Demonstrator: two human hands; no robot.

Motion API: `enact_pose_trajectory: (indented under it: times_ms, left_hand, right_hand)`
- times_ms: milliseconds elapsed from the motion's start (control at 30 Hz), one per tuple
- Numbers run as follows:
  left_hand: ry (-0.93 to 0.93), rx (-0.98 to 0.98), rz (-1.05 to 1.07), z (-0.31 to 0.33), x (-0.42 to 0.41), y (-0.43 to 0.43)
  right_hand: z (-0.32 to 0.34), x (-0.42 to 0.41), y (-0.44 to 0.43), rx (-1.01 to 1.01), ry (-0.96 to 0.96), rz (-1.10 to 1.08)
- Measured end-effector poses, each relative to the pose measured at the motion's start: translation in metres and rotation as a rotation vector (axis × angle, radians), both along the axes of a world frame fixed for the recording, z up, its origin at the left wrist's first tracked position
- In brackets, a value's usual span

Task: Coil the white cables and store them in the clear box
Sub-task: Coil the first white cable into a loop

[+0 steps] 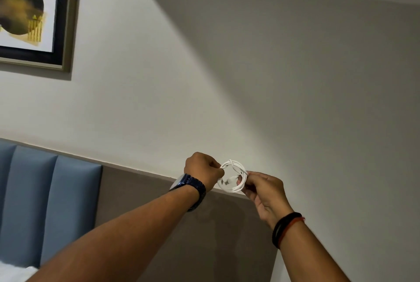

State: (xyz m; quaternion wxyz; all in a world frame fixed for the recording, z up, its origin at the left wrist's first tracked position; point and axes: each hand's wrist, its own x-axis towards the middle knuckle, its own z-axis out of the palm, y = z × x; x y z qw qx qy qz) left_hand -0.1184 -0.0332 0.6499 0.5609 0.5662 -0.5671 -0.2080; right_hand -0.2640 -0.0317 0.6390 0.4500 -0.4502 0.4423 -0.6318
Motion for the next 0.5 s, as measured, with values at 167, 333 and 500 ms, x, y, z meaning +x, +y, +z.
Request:
enact_pose_trajectory:
  times_ms: [167,333,500]
  left_hand:
    - [-0.03,-0.009,0.053,0.0,0.001,-0.003]
    - [-0.063,-0.009,0.047,-0.005,0.0,-0.004]
    - [-0.1,-0.029,0.027,-0.01,-0.003,-0.007]
  right_hand:
    - [0.001,-0.001,0.003,-0.004,0.069,0.132]
    - [-0.001,-0.005,0.004,0.003,0.098,0.192]
    - [-0.001,-0.007,0.003,0.058,0.016,0.191]
